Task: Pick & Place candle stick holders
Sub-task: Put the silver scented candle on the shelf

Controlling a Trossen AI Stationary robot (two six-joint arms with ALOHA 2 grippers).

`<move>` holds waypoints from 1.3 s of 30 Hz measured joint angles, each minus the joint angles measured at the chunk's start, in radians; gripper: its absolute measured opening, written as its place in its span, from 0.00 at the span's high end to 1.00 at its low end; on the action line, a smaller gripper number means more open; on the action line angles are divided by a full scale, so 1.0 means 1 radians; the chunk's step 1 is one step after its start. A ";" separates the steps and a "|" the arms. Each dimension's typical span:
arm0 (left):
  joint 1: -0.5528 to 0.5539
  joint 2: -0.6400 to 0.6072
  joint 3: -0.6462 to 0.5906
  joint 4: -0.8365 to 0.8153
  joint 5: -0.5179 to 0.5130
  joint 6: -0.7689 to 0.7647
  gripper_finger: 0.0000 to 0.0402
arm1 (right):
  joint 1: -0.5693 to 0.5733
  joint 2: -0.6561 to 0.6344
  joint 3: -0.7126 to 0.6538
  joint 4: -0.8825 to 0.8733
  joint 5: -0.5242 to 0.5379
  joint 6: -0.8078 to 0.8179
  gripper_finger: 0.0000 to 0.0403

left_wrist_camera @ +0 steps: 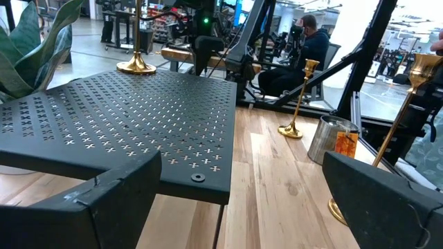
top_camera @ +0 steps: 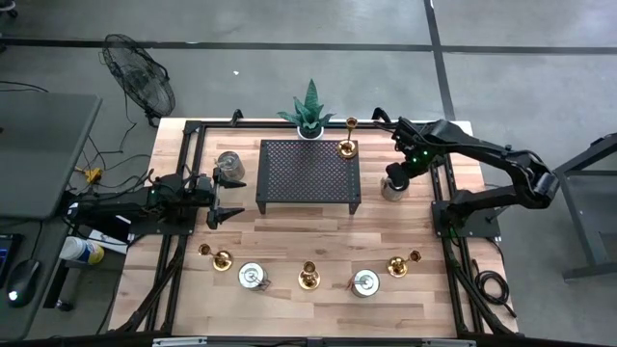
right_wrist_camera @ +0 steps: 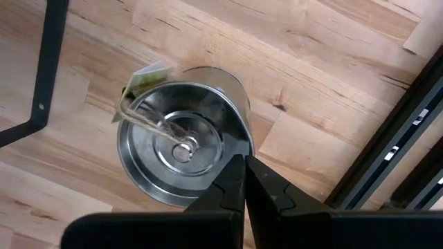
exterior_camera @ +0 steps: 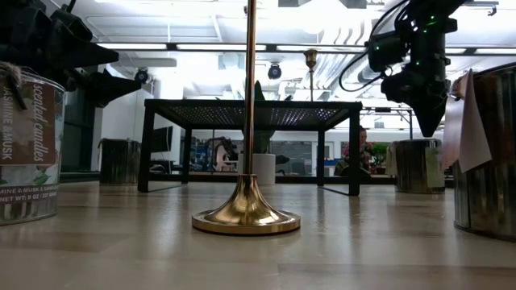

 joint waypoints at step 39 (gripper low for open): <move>0.000 0.000 -0.001 0.000 0.000 0.000 0.02 | 0.213 -0.136 -0.034 0.061 0.053 -0.399 0.02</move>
